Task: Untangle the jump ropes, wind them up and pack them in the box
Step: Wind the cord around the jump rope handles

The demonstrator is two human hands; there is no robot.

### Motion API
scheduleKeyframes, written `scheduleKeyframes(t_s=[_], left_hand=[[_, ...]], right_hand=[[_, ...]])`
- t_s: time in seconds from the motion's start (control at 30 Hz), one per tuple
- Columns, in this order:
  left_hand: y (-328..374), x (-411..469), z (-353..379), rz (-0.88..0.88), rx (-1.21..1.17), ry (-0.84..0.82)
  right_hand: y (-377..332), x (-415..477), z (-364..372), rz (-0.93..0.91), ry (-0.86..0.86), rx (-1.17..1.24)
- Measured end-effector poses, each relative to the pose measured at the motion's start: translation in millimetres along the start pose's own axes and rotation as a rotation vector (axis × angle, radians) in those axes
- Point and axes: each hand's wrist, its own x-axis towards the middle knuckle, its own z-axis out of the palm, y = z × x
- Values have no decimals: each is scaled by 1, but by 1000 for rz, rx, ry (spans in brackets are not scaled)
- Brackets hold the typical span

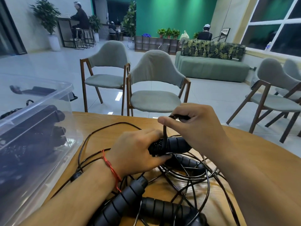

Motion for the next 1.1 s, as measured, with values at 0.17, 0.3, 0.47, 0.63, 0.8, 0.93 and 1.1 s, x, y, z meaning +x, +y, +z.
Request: scheduleKeyframes(t_s=[0.17,0.3,0.47,0.63,0.8,0.93,1.1], left_hand=[[5,0,-5,85,-127,72],[7,-1,-8,171,-209,103],[4,-2,-8,272,-229,142],[7,-3,-4,-8,-464,339],[-5,3,-9,-518,-936,390],[-17,9,-12,-735,-1279,387],[-20,10,-12,-727,-1333,369]], right_hand=[[7,3,-21,209,-202,152],[17,1,-17,281,-307,296],[25,1,3,316,-367,320],[21,-4,6,302,-337,310],[10,-9,15,263,-299,243],[6,-10,22,241,-282,200],[5,-10,27,270,-290,191]])
